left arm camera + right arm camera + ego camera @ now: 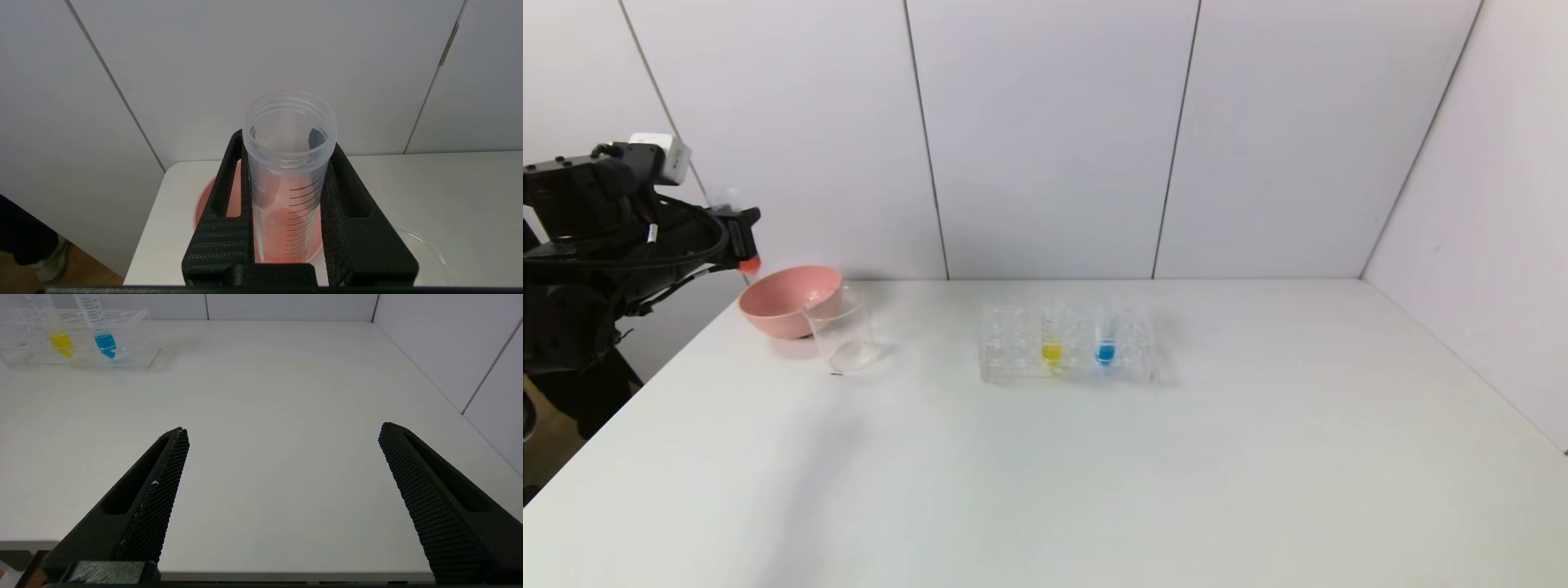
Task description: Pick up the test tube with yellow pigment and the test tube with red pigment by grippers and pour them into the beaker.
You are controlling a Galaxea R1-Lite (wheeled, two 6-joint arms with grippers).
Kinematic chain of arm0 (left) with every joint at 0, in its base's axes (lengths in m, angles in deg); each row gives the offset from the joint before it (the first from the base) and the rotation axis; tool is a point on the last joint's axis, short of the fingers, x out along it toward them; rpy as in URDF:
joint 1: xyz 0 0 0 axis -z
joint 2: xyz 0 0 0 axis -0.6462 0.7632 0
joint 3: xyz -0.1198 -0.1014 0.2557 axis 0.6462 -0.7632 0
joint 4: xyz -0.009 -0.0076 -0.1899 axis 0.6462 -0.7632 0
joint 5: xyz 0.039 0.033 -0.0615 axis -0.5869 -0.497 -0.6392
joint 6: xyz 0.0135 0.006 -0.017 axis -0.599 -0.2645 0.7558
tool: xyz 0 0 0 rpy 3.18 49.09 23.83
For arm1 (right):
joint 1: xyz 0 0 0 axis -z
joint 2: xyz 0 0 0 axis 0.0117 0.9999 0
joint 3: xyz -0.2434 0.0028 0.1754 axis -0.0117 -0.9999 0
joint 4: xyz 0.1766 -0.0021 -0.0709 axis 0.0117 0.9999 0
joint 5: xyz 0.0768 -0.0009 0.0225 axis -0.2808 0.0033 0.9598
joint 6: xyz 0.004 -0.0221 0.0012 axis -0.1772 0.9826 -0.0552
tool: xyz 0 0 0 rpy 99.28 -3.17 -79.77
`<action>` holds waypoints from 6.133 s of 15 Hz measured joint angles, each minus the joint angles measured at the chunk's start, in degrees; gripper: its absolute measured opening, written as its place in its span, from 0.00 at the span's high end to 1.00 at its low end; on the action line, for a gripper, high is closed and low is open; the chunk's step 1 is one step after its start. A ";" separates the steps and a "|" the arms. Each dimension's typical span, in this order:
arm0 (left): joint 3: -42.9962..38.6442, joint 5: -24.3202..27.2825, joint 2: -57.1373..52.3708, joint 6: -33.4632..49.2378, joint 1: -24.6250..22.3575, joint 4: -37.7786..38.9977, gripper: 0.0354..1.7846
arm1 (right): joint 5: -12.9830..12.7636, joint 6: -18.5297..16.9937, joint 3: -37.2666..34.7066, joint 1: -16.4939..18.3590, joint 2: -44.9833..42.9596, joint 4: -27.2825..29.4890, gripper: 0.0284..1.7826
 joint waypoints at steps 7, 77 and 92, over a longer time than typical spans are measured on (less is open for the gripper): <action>0.76 1.68 2.15 0.00 -2.32 -0.11 0.75 | 0.02 -0.02 0.00 0.00 0.00 0.00 0.05; 23.08 24.10 3.45 -52.76 -5.12 -54.41 0.75 | 0.00 0.00 -0.02 0.00 0.00 0.00 0.05; 29.16 15.64 2.76 -58.09 -2.26 -69.89 0.75 | 0.02 -0.02 -0.02 0.00 0.00 0.00 0.05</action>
